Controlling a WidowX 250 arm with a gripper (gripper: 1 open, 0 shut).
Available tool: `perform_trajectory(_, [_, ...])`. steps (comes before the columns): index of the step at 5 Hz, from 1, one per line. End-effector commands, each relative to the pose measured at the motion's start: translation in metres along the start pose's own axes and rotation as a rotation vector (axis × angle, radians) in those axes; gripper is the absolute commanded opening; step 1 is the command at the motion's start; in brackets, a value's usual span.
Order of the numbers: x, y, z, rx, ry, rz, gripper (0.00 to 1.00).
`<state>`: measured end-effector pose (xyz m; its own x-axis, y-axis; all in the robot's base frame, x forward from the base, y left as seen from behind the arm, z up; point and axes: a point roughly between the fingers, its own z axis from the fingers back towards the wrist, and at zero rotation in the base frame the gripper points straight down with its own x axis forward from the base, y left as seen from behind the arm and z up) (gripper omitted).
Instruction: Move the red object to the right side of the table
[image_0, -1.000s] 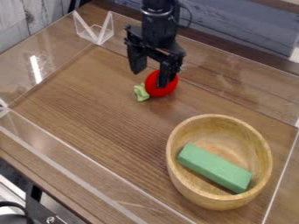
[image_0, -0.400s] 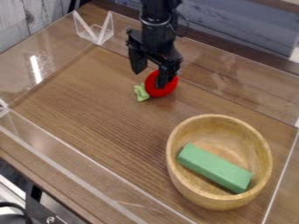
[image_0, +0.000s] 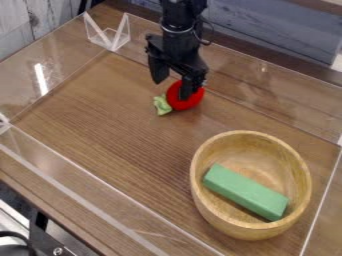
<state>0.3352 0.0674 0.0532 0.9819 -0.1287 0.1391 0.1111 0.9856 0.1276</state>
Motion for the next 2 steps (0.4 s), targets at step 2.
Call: perform_trajectory(2, [0.0064, 0.0111, 0.0044, 0.032, -0.056, 0.033, 1.0])
